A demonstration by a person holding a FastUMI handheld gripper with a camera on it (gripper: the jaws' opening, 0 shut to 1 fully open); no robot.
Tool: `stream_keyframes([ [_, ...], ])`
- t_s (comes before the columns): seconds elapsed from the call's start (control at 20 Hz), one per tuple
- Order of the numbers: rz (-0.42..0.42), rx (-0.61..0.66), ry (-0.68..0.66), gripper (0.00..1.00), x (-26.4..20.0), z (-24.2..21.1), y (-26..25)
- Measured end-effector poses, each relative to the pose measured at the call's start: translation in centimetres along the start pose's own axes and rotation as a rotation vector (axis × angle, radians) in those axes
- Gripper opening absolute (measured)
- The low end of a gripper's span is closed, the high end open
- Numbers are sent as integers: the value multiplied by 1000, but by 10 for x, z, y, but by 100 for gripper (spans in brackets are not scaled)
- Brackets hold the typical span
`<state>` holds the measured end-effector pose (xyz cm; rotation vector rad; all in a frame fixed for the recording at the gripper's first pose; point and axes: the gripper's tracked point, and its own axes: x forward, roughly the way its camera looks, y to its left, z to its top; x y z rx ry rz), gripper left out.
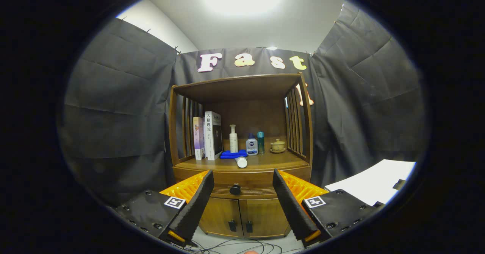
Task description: Pull open the drawer, take out the items inside it, and place them on the countertop above the cabinet.
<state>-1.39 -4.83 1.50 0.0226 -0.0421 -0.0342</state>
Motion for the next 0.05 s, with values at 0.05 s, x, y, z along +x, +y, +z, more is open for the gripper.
stream_keyframes([
  [0.05,-2,5,0,98,0,2,-2],
])
